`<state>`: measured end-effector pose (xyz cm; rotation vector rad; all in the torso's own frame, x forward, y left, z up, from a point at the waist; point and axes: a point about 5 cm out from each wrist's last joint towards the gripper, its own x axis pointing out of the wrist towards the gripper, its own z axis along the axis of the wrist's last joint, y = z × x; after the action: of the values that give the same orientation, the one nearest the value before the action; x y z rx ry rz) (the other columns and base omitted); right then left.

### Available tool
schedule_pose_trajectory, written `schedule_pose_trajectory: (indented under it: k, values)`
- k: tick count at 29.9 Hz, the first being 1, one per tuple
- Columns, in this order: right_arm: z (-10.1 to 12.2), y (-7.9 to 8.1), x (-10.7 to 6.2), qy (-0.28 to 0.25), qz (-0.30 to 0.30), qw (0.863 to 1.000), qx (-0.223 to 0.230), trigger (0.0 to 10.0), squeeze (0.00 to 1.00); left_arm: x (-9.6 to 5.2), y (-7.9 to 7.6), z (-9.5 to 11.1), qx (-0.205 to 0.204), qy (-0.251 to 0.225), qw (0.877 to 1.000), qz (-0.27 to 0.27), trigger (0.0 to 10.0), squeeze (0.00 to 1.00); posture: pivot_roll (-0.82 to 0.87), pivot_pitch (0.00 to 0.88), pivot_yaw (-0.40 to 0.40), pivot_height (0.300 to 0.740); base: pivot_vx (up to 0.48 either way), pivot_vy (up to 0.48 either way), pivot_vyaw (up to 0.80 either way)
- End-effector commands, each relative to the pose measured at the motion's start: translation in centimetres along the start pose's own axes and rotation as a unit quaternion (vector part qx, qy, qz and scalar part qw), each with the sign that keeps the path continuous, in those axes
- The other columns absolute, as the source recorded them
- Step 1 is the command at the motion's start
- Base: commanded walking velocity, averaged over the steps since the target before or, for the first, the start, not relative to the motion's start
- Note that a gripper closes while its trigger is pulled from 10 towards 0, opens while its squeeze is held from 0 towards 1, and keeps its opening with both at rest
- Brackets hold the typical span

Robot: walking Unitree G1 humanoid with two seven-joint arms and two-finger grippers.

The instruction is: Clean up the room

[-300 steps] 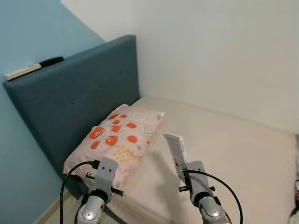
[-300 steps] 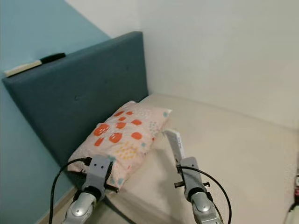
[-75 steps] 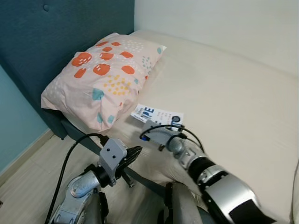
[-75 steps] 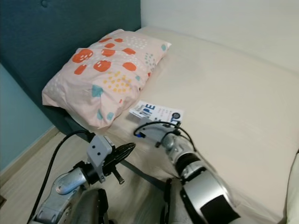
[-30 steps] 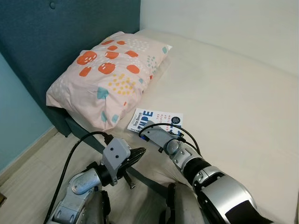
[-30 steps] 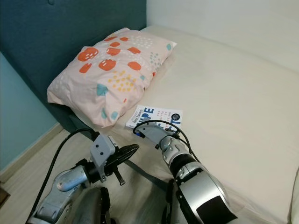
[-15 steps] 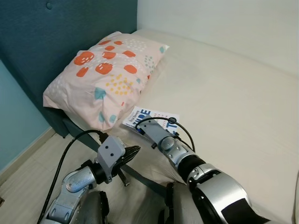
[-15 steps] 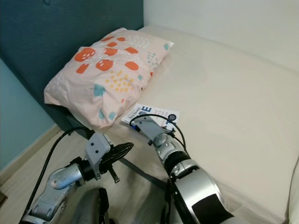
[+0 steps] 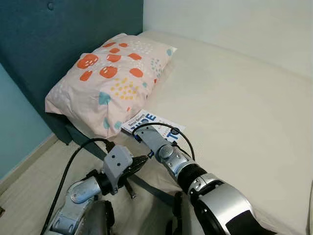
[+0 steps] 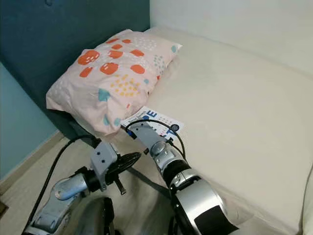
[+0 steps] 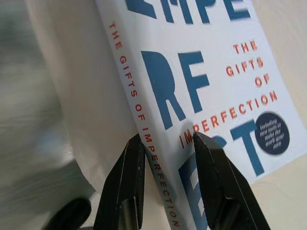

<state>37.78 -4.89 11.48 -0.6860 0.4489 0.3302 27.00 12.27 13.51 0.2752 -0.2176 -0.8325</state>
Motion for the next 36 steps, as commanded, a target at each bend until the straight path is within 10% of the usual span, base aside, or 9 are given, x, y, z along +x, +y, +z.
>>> schedule_pose_trajectory:
  k: [1,12,13,15,16,17,18,36]
  values:
    - [-2.0,0.0,0.1,0.031,-0.002,1.0,-0.002,10.0,0.0,0.1,-1.1,-0.2,-0.006,0.002,1.0,-0.016,10.0,0.0,0.04,0.283,-0.083,0.587,0.0,0.0,0.0]
    - [-2.8,-1.4,0.2,0.034,-0.02,0.999,-0.012,10.0,0.2,0.2,-1.3,-0.2,-0.01,0.001,1.0,-0.018,10.0,0.0,0.04,0.283,-0.082,0.587,0.0,0.0,0.0]
    - [-2.7,-1.5,0.2,0.032,-0.021,0.999,-0.013,10.0,0.93,0.2,-1.2,-0.3,-0.008,0.003,1.0,-0.016,10.0,0.0,0.03,0.283,-0.082,0.587,0.0,0.0,0.0]
    - [-2.5,-1.5,0.2,0.03,-0.022,0.999,-0.016,10.0,0.89,0.1,-1.1,-0.3,-0.006,0.004,1.0,-0.015,10.0,0.0,0.04,0.283,-0.083,0.587,0.0,0.0,0.0]
    - [-2.3,-1.4,0.2,0.028,-0.021,0.999,-0.021,10.0,0.49,0.0,-1.0,-0.3,-0.004,0.005,1.0,-0.014,10.0,0.0,0.04,0.283,-0.083,0.587,0.0,0.0,0.0]
    - [-2.3,-1.4,0.2,0.028,-0.021,0.999,-0.021,10.0,0.49,0.0,-1.0,-0.3,-0.004,0.005,1.0,-0.014,10.0,0.0,0.04,0.283,-0.083,0.587,0.0,0.0,0.0]
    - [-2.1,-1.3,0.1,0.026,-0.02,0.999,-0.026,10.0,0.0,-0.1,-0.8,-0.3,-0.002,0.006,1.0,-0.013,10.0,0.0,0.04,0.283,-0.083,0.587,0.0,0.0,0.0]
    - [4.7,-1.0,-0.8,-0.047,0.056,0.989,0.131,10.0,0.0,-0.5,1.0,-0.1,0.018,0.012,1.0,0.007,10.0,0.0,0.04,0.279,-0.083,0.587,0.0,0.0,0.0]
